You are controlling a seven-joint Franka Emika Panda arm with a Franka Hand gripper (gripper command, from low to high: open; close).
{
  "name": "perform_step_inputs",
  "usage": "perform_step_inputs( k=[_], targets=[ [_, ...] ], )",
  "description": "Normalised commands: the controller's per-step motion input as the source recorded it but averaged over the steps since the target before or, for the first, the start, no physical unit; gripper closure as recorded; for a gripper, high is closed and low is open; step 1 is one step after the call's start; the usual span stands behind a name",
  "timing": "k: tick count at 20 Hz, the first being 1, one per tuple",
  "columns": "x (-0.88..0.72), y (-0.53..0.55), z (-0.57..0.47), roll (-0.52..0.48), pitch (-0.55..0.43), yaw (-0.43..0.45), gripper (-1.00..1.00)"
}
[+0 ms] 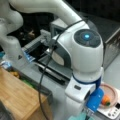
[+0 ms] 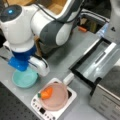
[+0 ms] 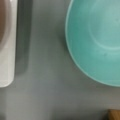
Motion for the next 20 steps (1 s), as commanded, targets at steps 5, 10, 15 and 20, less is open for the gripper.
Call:
perform_step_inputs(
  k=[5,10,15,20],
  targets=[
    [0.03,-0.36,-0.01,0.116,-0.043,0.08,-1.0],
    [0.09,-0.37,-0.04,0.141,-0.042,0.055,-1.0],
    [0.15,-0.41,-0.05,0.136,-0.026,-0.007,-1.0],
    [0.19,-0.3,-0.02,0.136,-0.003,0.014,-1.0]
  ],
)
